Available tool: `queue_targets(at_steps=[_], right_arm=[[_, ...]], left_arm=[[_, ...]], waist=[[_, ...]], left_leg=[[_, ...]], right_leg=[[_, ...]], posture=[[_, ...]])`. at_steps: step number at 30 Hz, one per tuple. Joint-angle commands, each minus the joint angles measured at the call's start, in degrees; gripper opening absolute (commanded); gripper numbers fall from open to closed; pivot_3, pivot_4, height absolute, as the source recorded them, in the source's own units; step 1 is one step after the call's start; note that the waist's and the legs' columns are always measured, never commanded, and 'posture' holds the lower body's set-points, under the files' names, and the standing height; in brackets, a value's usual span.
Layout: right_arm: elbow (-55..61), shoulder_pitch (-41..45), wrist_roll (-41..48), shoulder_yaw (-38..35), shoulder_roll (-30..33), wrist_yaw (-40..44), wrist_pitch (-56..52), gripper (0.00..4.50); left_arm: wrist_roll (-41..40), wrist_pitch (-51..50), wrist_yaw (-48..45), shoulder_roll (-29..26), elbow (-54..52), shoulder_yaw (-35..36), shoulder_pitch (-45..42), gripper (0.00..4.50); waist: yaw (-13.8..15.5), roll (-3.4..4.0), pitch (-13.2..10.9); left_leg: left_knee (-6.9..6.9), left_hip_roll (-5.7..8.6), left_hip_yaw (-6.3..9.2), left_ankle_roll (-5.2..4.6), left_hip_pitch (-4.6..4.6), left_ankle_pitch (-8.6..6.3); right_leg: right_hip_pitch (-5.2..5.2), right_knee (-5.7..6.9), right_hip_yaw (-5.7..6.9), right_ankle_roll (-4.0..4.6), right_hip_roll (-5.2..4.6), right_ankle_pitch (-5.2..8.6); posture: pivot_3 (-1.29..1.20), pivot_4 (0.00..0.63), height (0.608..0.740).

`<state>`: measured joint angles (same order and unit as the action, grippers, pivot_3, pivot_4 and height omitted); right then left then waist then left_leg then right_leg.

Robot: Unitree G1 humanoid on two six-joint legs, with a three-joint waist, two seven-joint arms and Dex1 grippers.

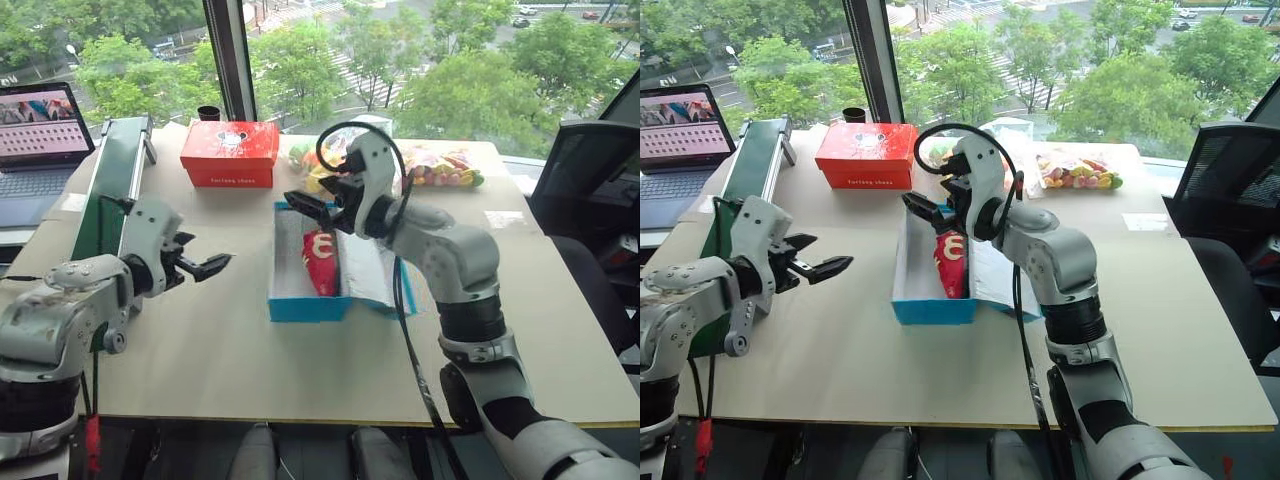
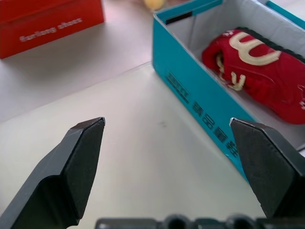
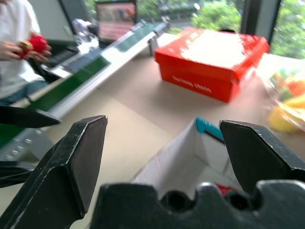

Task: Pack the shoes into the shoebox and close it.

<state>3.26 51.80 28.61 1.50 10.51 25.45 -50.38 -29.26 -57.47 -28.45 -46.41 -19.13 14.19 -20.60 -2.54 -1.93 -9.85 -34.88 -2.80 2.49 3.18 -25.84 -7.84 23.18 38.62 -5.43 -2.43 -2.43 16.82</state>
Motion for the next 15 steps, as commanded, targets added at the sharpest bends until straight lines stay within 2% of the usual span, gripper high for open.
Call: queue_targets(at_steps=[1, 6, 8, 15], right_arm=[[3.43, 2.11, 5.89, -3.16, 3.46, 7.94, -0.11, 4.46], [6.65, -0.68, 10.44, -0.08, 11.49, 20.00, -2.30, 4.46], [7.44, -2.23, 11.24, 0.83, 12.85, 22.45, -2.17, 4.46], [5.31, -5.22, 8.98, 2.48, 10.22, 22.60, 1.87, 4.46]], left_arm=[[2.30, 2.11, 3.94, 1.29, -0.02, 3.90, 0.50, 4.50], [7.01, 4.41, 10.22, 4.20, 0.76, 5.80, 3.23, 4.50], [9.32, 5.92, 13.10, 5.86, 1.95, 6.62, 5.29, 4.50], [13.04, 11.06, 20.61, 12.27, 5.18, 11.95, 8.18, 4.50]], waist=[[0.19, 0.00, 0.00], [0.12, 0.00, 0.00], [-0.08, -0.01, 0.00], [-0.08, -0.02, 0.01]], left_leg=[[-0.01, 0.00, 0.00, 0.00, 0.02, 0.00], [0.01, 0.00, 0.01, 0.00, 0.02, 0.00], [0.03, 0.00, 0.02, -0.01, 0.03, 0.00], [-0.03, -0.01, 0.00, -0.01, 0.14, 0.00]], right_leg=[[-0.02, 0.00, 0.00, 0.00, 0.00, 0.00], [-0.02, -0.01, 0.02, 0.00, 0.00, 0.00], [-0.02, -0.01, 0.01, 0.00, 0.00, 0.00], [-0.03, 0.14, -0.03, 0.01, 0.01, 0.00]], posture=[[0.00, 0.150, 0.739], [0.00, 0.150, 0.739], [0.00, 0.150, 0.739], [0.00, 0.150, 0.739]])
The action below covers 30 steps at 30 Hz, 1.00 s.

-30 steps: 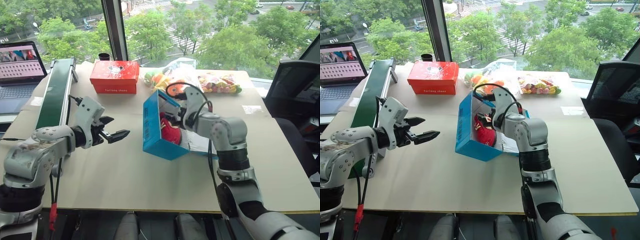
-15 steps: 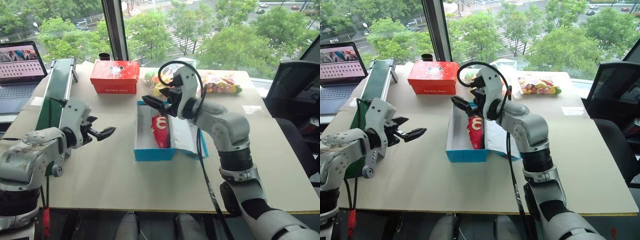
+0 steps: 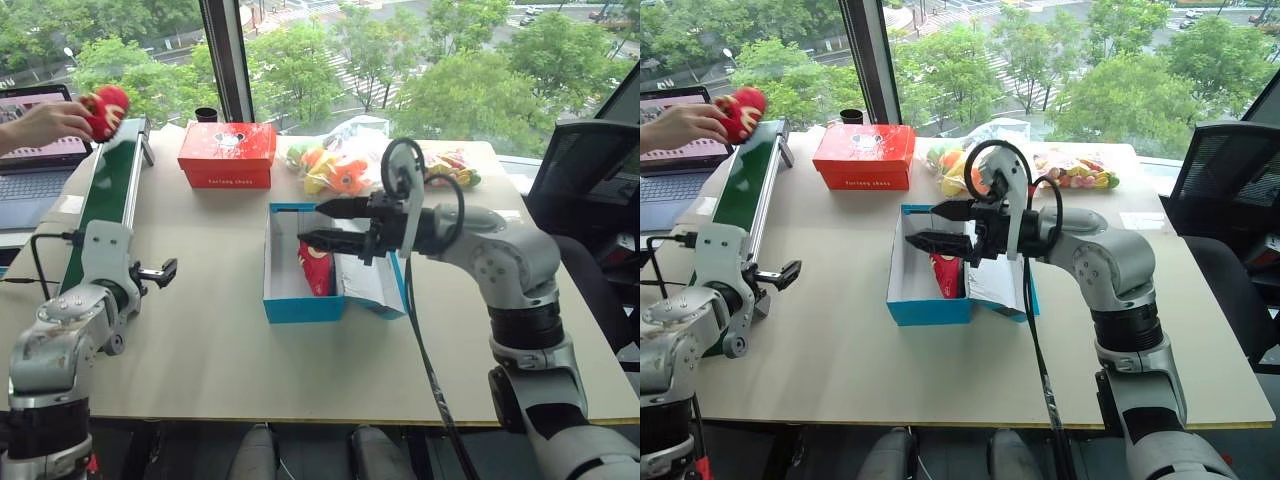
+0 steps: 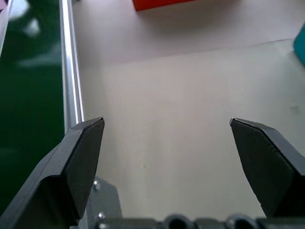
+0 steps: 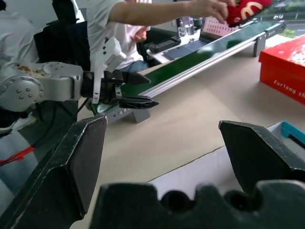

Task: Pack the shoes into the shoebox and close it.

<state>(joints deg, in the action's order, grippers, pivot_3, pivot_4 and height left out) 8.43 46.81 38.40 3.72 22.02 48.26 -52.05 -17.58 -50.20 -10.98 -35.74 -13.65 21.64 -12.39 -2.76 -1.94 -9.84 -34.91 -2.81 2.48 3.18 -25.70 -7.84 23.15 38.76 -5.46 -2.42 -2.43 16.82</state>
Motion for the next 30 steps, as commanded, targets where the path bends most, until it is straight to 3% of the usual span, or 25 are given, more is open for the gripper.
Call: queue_targets(at_steps=[1, 9, 13, 30], right_arm=[[-0.24, -0.62, -1.50, 0.65, -1.71, -0.36, 4.38, 4.46], [-4.42, -2.74, -9.77, 5.08, -5.90, -2.94, 13.91, 4.46], [-7.04, -3.01, -13.95, 7.45, -7.98, -4.28, 18.31, 4.46], [-5.34, -4.93, -19.25, 8.91, -10.32, -7.64, 20.00, 4.46]], left_arm=[[1.26, 5.05, 3.68, 2.68, -0.16, 5.55, 0.11, 4.50], [3.86, 14.75, 7.35, 4.22, 6.76, 9.49, -0.88, 4.50], [4.14, 18.66, 5.67, 1.34, 13.97, 10.02, -3.94, 4.50], [9.41, 45.51, -5.95, -7.68, 60.66, 1.10, -24.64, 4.50]], waist=[[0.19, -0.01, 0.00], [0.34, -0.04, 0.02], [0.31, -0.04, 0.02], [0.17, -0.07, 0.04]], left_leg=[[-0.04, 0.00, 0.01, 0.00, 0.00, 0.00], [-0.06, 0.01, 0.01, 0.02, 0.03, 0.01], [-0.05, 0.01, 0.01, 0.02, 0.07, 0.01], [0.02, 0.03, 0.05, 0.15, 0.08, 0.09]], right_leg=[[-0.01, 0.02, 0.01, 0.00, 0.00, 0.00], [-0.05, 0.03, 0.01, 0.00, -0.01, 0.00], [-0.04, 0.08, 0.02, 0.00, 0.00, 0.00], [-0.02, 0.13, 0.11, 0.00, -0.01, 0.00]], posture=[[0.00, 0.150, 0.739], [0.00, 0.150, 0.739], [0.00, 0.150, 0.739], [0.00, 0.150, 0.739]])
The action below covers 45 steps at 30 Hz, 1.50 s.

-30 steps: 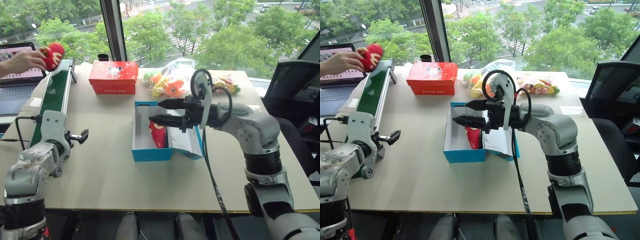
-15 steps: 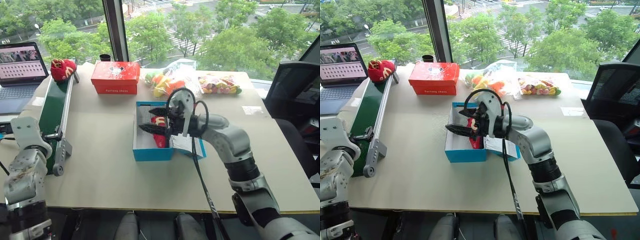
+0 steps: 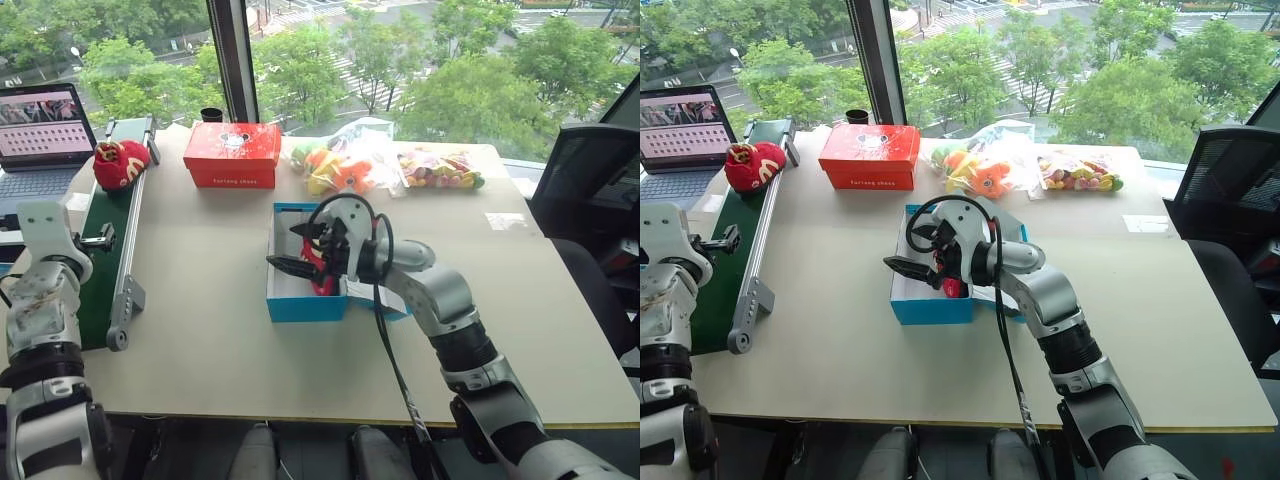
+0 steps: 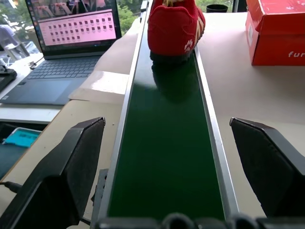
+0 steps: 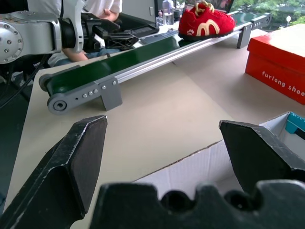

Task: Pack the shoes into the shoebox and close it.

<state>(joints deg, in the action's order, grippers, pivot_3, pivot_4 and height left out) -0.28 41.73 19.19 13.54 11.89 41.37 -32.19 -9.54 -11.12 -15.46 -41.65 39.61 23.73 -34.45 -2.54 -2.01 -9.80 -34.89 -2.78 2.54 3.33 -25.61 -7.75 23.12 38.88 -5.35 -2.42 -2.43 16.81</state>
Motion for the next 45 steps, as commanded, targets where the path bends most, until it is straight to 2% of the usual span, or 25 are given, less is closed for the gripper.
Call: queue_targets(at_steps=[1, 10, 24, 25, 27, 30, 32, 38, 42, 45], right_arm=[[3.63, 0.05, 0.02, -0.98, -0.12, -0.94, -0.08, 4.46], [5.79, -0.44, 0.82, -1.78, 0.62, -1.45, -1.89, 4.46], [7.18, 0.01, 1.23, -2.00, 1.36, -0.51, -2.75, 4.46], [7.24, 0.10, 1.21, -2.03, 1.40, -0.49, -2.89, 4.50], [7.29, 0.19, 1.11, -2.04, 1.54, -0.50, -3.18, 4.50], [7.35, 0.39, 0.89, -2.04, 1.87, -0.49, -3.43, 4.50], [7.48, 0.67, 1.43, -2.57, 1.85, -0.69, -4.03, 4.50], [6.89, 2.66, 9.16, -10.32, -2.37, -4.36, -10.16, 4.50], [5.19, 6.41, 18.59, -19.31, -6.51, -11.09, -19.24, 4.50], [2.43, 9.03, 26.81, -28.00, -10.03, -18.40, -24.59, 4.50]], left_arm=[[1.73, 7.74, -1.55, -1.97, 9.58, -1.34, -3.38, 4.50], [3.11, 14.66, -1.19, -2.78, 23.30, -2.92, -9.09, 4.50], [2.09, 18.48, -6.00, -1.70, 26.36, -3.81, -10.38, 4.50], [1.93, 18.49, -6.42, -1.41, 26.32, -3.77, -10.25, 4.09], [1.91, 17.65, -6.82, -0.85, 26.49, -3.90, -9.76, 3.76], [1.74, 16.62, -6.25, 0.08, 26.23, -3.84, -9.38, 2.70], [0.14, 15.53, -8.61, 1.74, 23.45, -3.53, -9.66, 2.46], [-8.30, 7.70, -13.99, 8.94, 1.71, -2.83, -8.18, 2.46], [-19.22, -8.70, -14.95, 17.35, -28.38, -8.33, -3.39, 2.46], [-24.84, -17.09, -13.51, 20.85, -41.68, -11.11, -0.11, 2.46]], waist=[[-0.10, 0.00, 0.00], [0.07, -0.01, 0.00], [0.08, -0.01, 0.01], [0.07, -0.01, 0.01], [0.08, -0.01, 0.01], [0.25, -0.01, 0.01], [0.45, -0.01, 0.01], [1.81, -0.05, 0.02], [1.59, -0.06, 0.02], [1.39, -0.06, 0.02]], left_leg=[[0.02, 0.00, 0.00, 0.00, 0.00, 0.00], [0.01, -0.01, 0.02, 0.00, -0.03, 0.00], [0.02, -0.01, 0.05, 0.01, -0.03, 0.01], [0.02, -0.01, 0.05, 0.02, -0.03, 0.01], [0.02, -0.01, 0.05, 0.02, -0.03, 0.01], [0.02, -0.01, 0.05, 0.02, 0.01, 0.02], [0.01, -0.01, 0.07, 0.03, 0.05, 0.06], [-0.08, -0.03, 0.19, 0.12, -0.12, 0.25], [-0.06, -0.02, 0.31, 0.12, -0.29, 0.25], [-0.02, 0.00, 0.37, 0.12, -0.33, 0.24]], right_leg=[[0.01, 0.00, 0.01, 0.00, 0.00, 0.00], [0.01, 0.00, 0.07, -0.01, 0.00, 0.00], [0.01, 0.02, 0.13, -0.01, 0.00, 0.00], [0.01, 0.02, 0.13, -0.01, 0.00, 0.00], [0.01, 0.02, 0.14, -0.01, 0.00, 0.00], [-0.01, 0.07, 0.13, -0.01, 0.00, 0.00], [-0.05, 0.09, 0.15, -0.01, 0.00, 0.01], [-0.08, 0.12, 0.34, 0.04, -0.01, -0.03], [0.01, 0.12, 0.34, 0.08, -0.02, -0.06], [0.00, 0.12, 0.36, 0.08, -0.04, -0.06]], posture=[[0.00, 0.150, 0.739], [0.00, 0.150, 0.739], [0.00, 0.150, 0.739], [0.00, 0.150, 0.739], [0.00, 0.150, 0.739], [0.00, 0.150, 0.739], [0.00, 0.150, 0.739], [0.00, 0.150, 0.739], [0.00, 0.150, 0.739], [0.00, 0.150, 0.739]])
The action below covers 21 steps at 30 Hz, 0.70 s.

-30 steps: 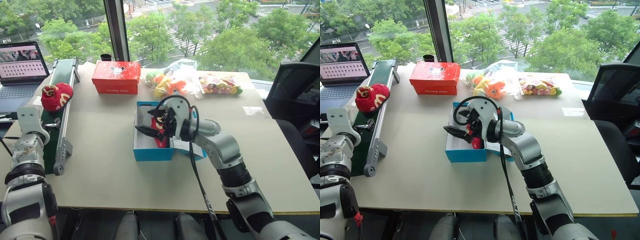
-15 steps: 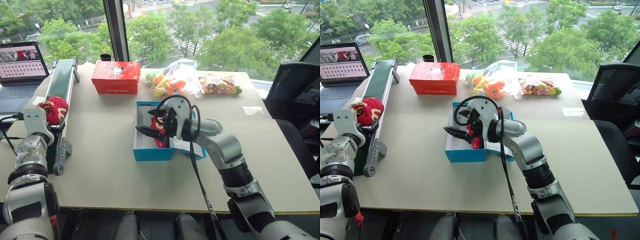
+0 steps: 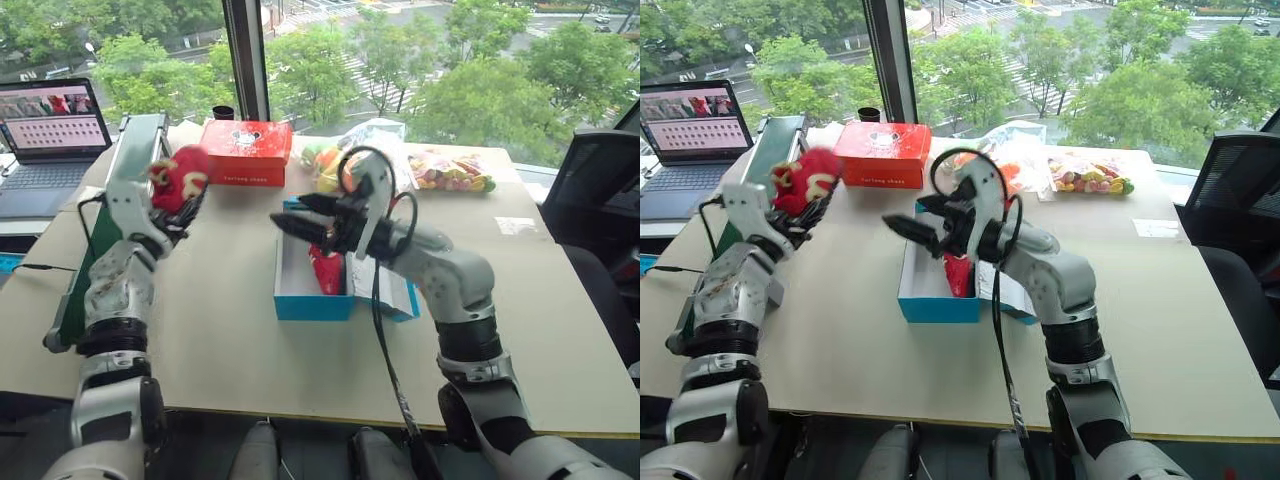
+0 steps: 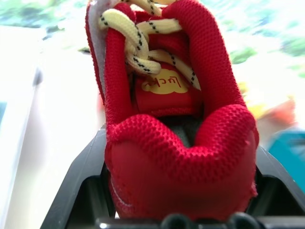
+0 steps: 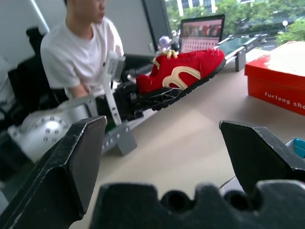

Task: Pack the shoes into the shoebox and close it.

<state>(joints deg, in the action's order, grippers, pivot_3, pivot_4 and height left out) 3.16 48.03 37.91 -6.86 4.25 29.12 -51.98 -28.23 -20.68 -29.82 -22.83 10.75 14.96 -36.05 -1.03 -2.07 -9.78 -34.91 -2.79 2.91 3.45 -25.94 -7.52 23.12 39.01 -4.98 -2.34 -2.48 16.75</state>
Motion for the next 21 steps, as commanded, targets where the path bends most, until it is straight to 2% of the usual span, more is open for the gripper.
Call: queue_targets(at_steps=[1, 7, 15, 21], right_arm=[[-1.56, 3.10, 8.94, -8.77, -2.57, -7.45, -5.65, 4.50], [-1.54, 2.86, 10.82, -9.46, -2.19, -11.55, -7.27, 4.50], [-2.42, 2.69, 13.49, -10.70, -1.59, -14.53, -6.63, 4.50], [-2.52, 1.59, 18.90, -12.93, 2.21, -13.77, -9.49, 4.50]], left_arm=[[-7.86, -9.97, 1.58, 2.99, -16.00, -3.05, 2.05, 2.46], [-19.42, -20.42, -0.24, 5.63, -28.24, -6.19, 5.14, 2.46], [-20.09, -22.40, 0.91, 6.11, -28.77, -5.21, 4.42, 2.46], [-19.41, -22.76, 0.69, 4.87, -29.22, -4.53, 4.91, 2.46]], waist=[[-0.26, 0.00, 0.00], [-2.84, 0.03, -0.02], [-2.79, 0.03, -0.02], [-2.71, 0.03, -0.02]], left_leg=[[0.03, 0.00, 0.00, 0.00, 0.01, 0.00], [0.06, -0.01, -0.03, -0.04, 0.22, 0.02], [0.05, 0.01, -0.03, -0.08, 0.27, 0.05], [0.06, 0.01, -0.03, -0.08, 0.23, 0.05]], right_leg=[[0.02, -0.01, 0.00, 0.00, 0.00, 0.00], [0.00, 0.04, -0.11, 0.01, 0.07, 0.00], [-0.11, -0.02, -0.10, 0.00, 0.08, 0.01], [-0.10, -0.06, -0.10, 0.00, 0.08, 0.01]], posture=[[0.00, 0.150, 0.739], [0.00, 0.150, 0.739], [0.00, 0.150, 0.739], [0.00, 0.150, 0.739]])
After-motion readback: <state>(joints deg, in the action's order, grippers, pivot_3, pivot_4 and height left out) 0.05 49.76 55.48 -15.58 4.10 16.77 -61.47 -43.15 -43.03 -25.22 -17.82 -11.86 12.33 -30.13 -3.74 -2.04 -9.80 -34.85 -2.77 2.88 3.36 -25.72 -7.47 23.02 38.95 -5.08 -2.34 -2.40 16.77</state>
